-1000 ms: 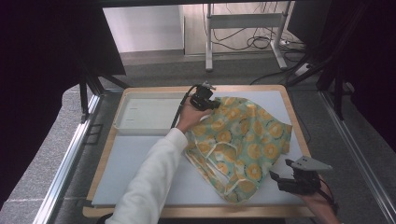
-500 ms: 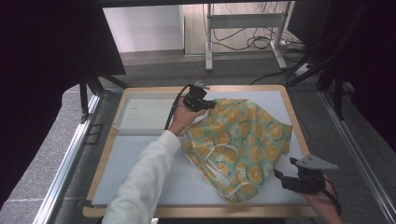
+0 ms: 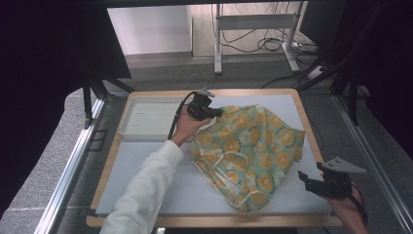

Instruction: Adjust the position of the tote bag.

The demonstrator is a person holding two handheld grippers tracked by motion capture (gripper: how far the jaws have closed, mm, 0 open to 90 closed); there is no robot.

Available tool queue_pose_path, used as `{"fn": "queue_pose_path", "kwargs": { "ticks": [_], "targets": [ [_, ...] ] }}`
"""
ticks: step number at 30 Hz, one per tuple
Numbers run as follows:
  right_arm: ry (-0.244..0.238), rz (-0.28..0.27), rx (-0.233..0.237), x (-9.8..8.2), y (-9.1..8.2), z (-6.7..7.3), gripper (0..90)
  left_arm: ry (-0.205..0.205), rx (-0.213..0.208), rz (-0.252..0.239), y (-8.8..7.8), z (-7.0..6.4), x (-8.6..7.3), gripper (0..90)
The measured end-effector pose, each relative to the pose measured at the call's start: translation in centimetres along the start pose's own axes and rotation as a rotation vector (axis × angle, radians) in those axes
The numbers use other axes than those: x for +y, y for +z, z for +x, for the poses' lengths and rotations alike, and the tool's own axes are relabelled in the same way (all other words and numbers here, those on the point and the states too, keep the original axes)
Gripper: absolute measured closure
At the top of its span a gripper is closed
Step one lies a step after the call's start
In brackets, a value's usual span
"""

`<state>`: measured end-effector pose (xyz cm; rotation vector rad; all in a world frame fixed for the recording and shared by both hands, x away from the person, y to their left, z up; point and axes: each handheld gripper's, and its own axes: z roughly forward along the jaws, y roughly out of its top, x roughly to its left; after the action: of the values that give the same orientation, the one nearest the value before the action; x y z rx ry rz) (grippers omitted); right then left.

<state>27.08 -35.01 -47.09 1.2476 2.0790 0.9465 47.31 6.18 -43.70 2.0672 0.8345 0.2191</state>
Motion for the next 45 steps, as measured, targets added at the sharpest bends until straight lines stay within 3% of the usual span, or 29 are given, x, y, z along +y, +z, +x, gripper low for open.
{"fn": "queue_pose_path", "kwargs": {
  "ticks": [9, 16, 19, 26, 28, 33, 37, 45],
  "targets": [
    [-0.030, 0.034, -0.046, 0.6, 1.7, -1.3, 26.9, -0.002, -0.011, -0.011, -1.2, -0.4, -0.4, 90.0],
    [-0.039, 0.075, -0.040, 1.9, 3.4, -2.1, 28.3, 0.008, -0.016, -0.006, -1.5, -0.5, -0.4, 90.0],
    [-0.035, 0.113, -0.017, 2.9, 5.1, -2.5, 28.7, 0.008, -0.024, -0.007, -1.5, -0.6, -0.5, 90.0],
    [-0.013, 0.203, -0.024, 4.1, 8.7, -3.8, 30.8, 0.001, -0.033, -0.007, -1.8, -0.6, -0.9, 90.0],
    [-0.006, 0.215, -0.017, 4.4, 9.5, -4.2, 38.5, -0.002, -0.036, -0.010, -1.8, -0.6, -1.0, 90.0],
    [-0.002, 0.204, 0.021, 5.0, 10.3, -4.4, 75.8, -0.002, -0.042, -0.015, -2.1, -0.7, -1.3, 90.0],
    [-0.007, 0.170, 0.047, 5.6, 10.1, -4.6, 87.3, -0.006, -0.045, -0.017, -2.4, -0.6, -1.6, 90.0],
    [-0.016, 0.148, 0.052, 6.3, 9.8, -4.7, 89.1, -0.015, -0.047, -0.024, -3.0, -0.6, -2.1, 90.0]
  ]
}}
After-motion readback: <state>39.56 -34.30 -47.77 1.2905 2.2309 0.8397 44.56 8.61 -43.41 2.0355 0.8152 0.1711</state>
